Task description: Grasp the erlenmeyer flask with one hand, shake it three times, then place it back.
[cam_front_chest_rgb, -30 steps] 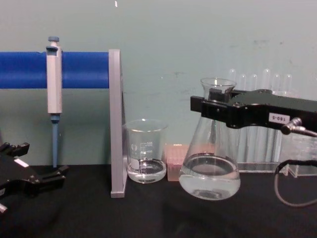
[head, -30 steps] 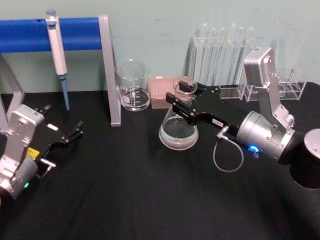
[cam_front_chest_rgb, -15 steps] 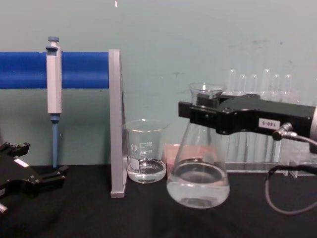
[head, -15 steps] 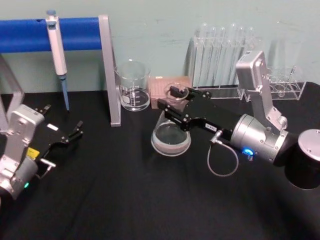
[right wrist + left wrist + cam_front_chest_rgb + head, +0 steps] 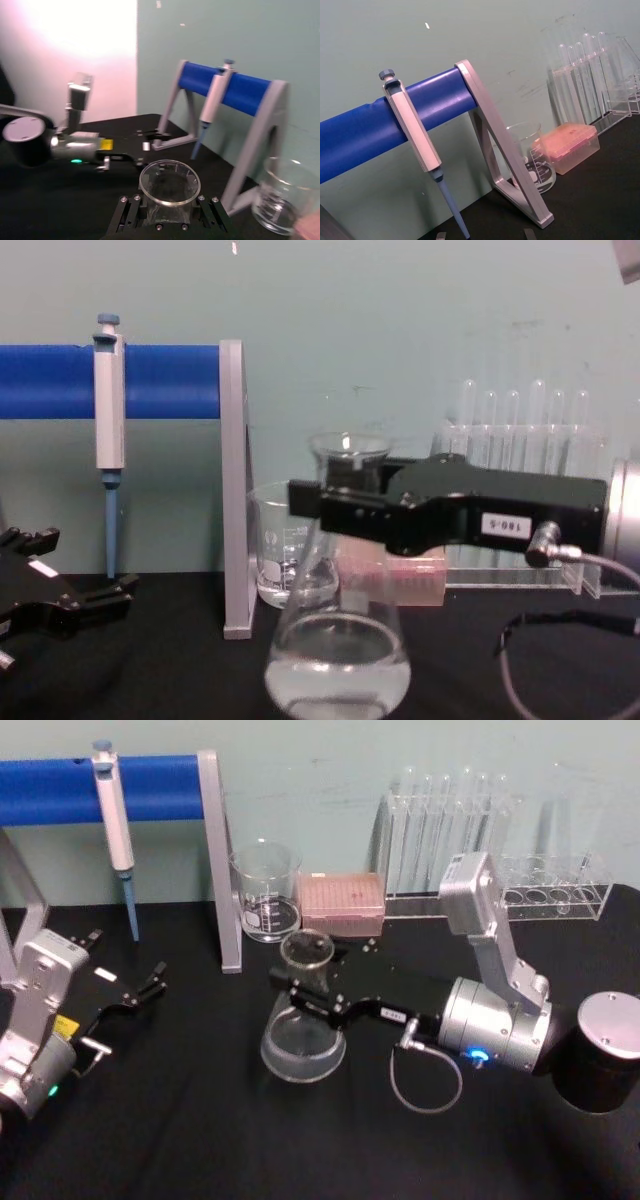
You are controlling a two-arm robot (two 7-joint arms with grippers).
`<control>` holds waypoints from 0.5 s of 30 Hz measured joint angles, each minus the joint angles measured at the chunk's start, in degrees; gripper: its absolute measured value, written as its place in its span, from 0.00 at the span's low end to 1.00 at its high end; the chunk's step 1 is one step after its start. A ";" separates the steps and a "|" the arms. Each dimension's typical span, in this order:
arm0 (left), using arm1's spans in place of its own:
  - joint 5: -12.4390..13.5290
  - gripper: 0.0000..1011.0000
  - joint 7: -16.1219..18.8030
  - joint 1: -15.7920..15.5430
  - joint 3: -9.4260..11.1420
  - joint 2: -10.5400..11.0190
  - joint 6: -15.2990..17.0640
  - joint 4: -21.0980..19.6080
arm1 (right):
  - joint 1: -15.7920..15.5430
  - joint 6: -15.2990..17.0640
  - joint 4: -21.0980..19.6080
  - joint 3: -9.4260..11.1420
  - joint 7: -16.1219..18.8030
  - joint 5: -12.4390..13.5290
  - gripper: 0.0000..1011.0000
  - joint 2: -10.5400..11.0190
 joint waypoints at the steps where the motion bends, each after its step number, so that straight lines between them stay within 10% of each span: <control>1: 0.00 0.99 0.00 0.00 0.00 0.00 0.00 0.00 | 0.01 -0.07 -0.15 -0.30 0.43 0.13 0.44 0.16; 15: 0.00 0.99 0.00 0.00 0.00 0.00 0.00 0.00 | 0.47 -1.43 -2.43 -4.64 5.82 2.04 0.44 2.57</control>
